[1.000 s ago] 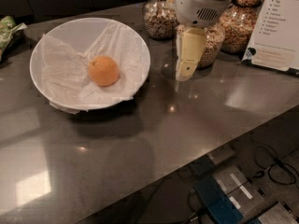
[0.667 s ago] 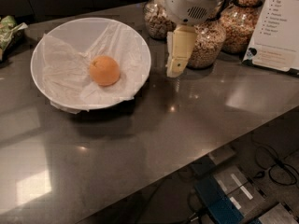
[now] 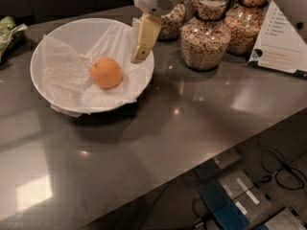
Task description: Pick orange from white bowl
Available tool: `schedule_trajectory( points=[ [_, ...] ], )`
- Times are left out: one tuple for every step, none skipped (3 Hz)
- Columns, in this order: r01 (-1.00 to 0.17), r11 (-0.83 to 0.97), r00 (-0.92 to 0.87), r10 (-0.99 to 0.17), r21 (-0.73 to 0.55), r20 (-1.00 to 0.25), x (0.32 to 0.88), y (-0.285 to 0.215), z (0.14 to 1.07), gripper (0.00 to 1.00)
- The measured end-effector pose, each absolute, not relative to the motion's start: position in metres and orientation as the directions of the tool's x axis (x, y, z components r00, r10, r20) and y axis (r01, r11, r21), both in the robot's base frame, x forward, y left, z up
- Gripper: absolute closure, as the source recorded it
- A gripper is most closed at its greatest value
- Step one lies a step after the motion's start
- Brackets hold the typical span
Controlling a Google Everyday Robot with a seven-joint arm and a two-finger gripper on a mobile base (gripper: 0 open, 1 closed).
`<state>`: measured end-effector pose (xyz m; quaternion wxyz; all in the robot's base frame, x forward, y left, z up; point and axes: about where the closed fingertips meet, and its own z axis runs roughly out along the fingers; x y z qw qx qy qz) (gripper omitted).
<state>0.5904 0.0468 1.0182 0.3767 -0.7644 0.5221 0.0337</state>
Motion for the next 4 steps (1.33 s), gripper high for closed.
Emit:
schedule_trajectory(
  points=[
    [-0.824, -0.171, 0.452, -0.773, -0.54, -0.445, 0.59, 0.047, 1.018, 0.0],
    [-0.857, -0.148, 0.413, -0.769, -0.493, -0.488, 0.586, 0.048, 0.999, 0.0],
    [-0.905, -0.1, 0.336, -0.766, -0.414, -0.549, 0.574, 0.048, 0.972, 0.0],
    [-0.934, -0.077, 0.282, -0.757, -0.348, -0.589, 0.564, 0.051, 0.956, 0.0]
  ],
)
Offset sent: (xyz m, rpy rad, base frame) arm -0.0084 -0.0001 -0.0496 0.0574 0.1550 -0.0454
